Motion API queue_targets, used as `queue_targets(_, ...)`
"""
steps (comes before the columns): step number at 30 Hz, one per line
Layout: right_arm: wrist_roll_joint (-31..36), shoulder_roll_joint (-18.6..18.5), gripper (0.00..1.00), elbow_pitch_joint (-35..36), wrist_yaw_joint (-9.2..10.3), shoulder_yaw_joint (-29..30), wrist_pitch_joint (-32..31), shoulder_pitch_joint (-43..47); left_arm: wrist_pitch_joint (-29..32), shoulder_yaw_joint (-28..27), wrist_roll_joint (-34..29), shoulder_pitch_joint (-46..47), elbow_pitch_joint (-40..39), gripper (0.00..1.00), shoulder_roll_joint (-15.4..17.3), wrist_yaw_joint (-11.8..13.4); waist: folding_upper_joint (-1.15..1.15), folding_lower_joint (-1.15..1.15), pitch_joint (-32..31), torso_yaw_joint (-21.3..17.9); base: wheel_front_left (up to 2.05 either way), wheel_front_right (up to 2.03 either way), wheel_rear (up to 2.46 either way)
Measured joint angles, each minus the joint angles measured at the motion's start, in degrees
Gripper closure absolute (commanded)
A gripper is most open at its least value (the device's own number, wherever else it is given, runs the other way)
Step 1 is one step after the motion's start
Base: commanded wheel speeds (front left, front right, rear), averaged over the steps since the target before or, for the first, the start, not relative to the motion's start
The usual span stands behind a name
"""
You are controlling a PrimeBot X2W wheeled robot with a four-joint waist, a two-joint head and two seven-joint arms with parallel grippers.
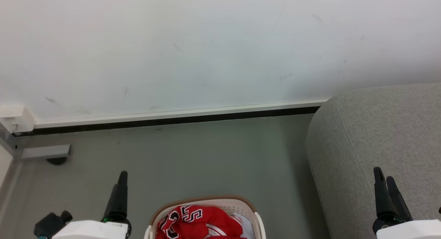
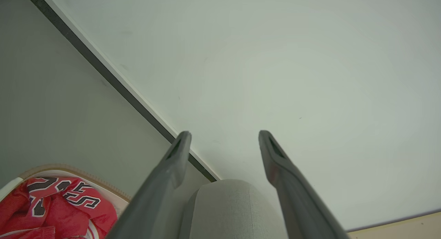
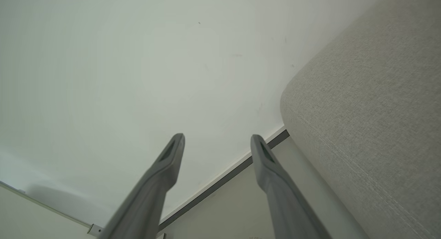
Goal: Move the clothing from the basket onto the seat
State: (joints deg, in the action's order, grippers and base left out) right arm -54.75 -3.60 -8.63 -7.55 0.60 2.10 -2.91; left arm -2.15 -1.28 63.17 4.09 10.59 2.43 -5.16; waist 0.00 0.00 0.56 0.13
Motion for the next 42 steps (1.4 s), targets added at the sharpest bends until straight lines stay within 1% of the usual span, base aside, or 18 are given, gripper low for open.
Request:
queue_targets(10,9.1,-0.5,0.00,0.9,0.00,-2.1,2.0,0.6,-2.0,1.1,-9.5,-0.5,-1.5,0.00,0.0,0.6,0.00,0.00,0.1,0.0,0.00,0.00,0.00)
queue_targets(22,17.9,-1.1,0.00,1.5,0.00,-4.2,4.0,0.7,-4.0,2.4,-19.3,-0.8,-2.6,0.00,0.0,0.7,0.00,0.00,0.1,0.1,0.00,0.00,0.00)
queue_targets(42,30.7,-1.7,0.00,2.8,0.00,-6.3,7.1,1.0,-7.1,4.0,-32.7,-1.4,-3.8,0.00,0.1,0.9,0.00,0.00,0.3,0.4,0.00,0.00,0.00)
